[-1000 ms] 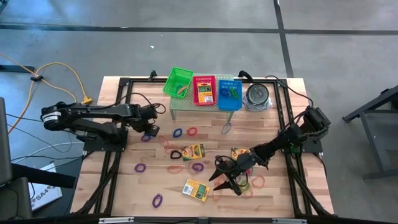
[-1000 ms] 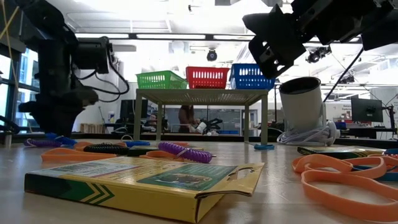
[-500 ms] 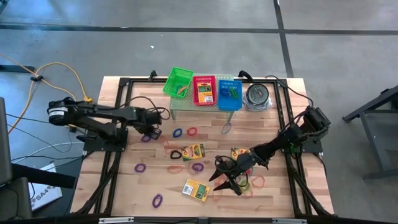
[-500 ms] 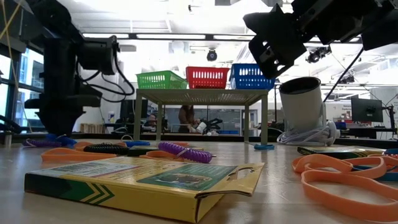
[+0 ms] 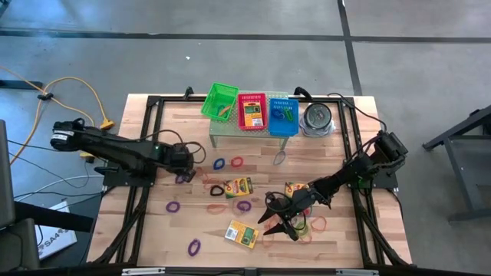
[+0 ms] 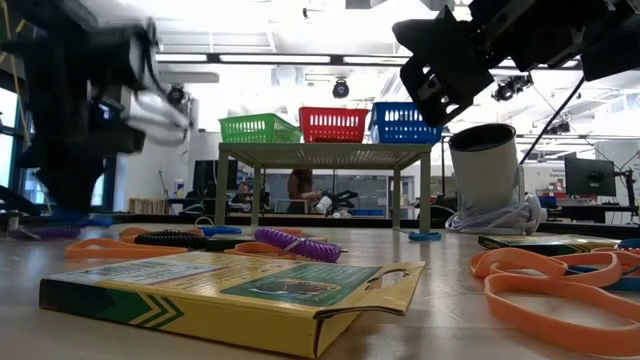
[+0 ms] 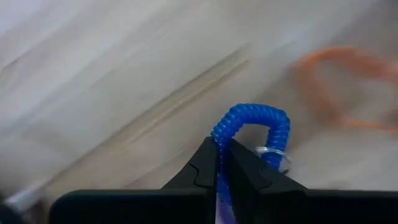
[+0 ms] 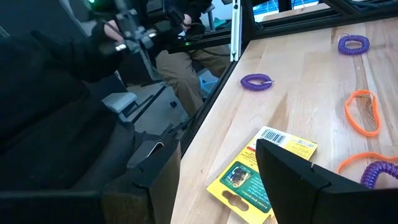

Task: Pick & Place Office Desk Supplies
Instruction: Put the left blue spring keychain into the blue bin on the shelf

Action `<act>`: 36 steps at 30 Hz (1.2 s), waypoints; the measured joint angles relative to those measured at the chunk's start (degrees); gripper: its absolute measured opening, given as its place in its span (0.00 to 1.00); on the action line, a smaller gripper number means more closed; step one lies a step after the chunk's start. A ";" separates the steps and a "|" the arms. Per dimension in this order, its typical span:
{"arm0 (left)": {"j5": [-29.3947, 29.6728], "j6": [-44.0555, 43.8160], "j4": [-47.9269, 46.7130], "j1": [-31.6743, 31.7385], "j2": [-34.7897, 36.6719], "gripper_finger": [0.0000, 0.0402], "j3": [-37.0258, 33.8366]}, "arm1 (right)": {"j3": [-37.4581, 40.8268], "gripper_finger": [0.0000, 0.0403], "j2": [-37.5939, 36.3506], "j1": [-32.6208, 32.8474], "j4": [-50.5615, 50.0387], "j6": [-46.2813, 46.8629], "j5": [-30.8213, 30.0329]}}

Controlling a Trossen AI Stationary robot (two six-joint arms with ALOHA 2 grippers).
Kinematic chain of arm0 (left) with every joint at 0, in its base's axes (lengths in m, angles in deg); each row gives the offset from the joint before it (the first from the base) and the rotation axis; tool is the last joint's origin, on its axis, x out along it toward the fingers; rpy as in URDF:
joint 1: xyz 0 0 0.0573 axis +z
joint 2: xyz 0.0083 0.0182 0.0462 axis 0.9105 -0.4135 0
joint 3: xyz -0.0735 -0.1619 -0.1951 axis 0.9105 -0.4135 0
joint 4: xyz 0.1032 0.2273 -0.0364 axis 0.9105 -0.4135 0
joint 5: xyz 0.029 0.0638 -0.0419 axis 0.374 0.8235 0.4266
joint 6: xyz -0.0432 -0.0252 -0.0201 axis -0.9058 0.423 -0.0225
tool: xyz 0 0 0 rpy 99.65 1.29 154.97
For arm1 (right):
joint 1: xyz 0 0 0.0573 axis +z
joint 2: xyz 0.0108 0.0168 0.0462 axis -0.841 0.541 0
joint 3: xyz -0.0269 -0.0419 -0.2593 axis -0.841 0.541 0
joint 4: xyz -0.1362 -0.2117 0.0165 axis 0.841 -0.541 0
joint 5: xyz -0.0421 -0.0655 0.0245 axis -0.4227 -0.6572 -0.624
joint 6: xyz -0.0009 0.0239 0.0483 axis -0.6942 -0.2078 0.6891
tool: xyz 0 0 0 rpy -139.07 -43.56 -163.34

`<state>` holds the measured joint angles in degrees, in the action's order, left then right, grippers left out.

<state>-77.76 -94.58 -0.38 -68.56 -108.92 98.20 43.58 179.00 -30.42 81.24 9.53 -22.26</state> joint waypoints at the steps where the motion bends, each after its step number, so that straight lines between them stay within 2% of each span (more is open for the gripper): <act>1: 0.91 -0.21 0.03 -0.94 1.15 0.02 0.82 | 0.00 0.49 0.00 0.00 0.00 0.00 -0.21; 5: 5.05 -1.06 -0.22 -5.79 4.84 0.02 4.03 | 0.00 0.49 0.00 0.00 0.02 0.00 -0.99; 7: 8.48 -0.55 3.07 -8.77 6.47 0.02 5.72 | 0.00 0.49 0.00 0.00 0.02 0.00 -1.15; 9: 12.51 3.16 10.52 -12.56 7.57 0.02 6.14 | 0.00 0.49 0.00 0.00 0.05 0.00 -1.26; 14: 25.54 24.52 36.22 -23.64 5.05 0.02 6.10 | 0.00 0.49 0.00 -0.37 0.50 1.11 -1.27; 18: 34.08 39.73 54.05 -30.01 -1.74 0.02 6.10 | 0.00 0.49 0.00 -0.74 2.05 1.49 -1.56; 21: 38.82 46.58 65.45 -32.33 -8.87 0.02 6.10 | -0.02 0.49 0.00 -0.70 4.19 -0.90 -4.58; 25: 44.13 53.92 80.83 -33.27 -20.10 0.02 6.16 | -0.02 0.49 -0.37 -0.68 6.85 -4.98 -12.67; 29: 54.54 62.70 94.12 -33.28 -30.09 0.02 8.60 | -0.02 0.49 -0.44 -0.72 8.24 -9.32 -23.71; 31: 58.60 67.11 99.50 -32.84 -33.86 0.02 11.27 | -0.02 0.49 -0.44 -0.74 8.22 -11.12 -27.80; 36: 58.39 76.28 102.61 -31.07 -40.42 0.02 18.53 | -0.02 0.49 -0.44 -0.70 9.94 -15.15 -29.79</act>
<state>-19.37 -18.30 102.23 -99.63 -149.35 116.73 43.56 178.57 -31.12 91.18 -5.62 -52.06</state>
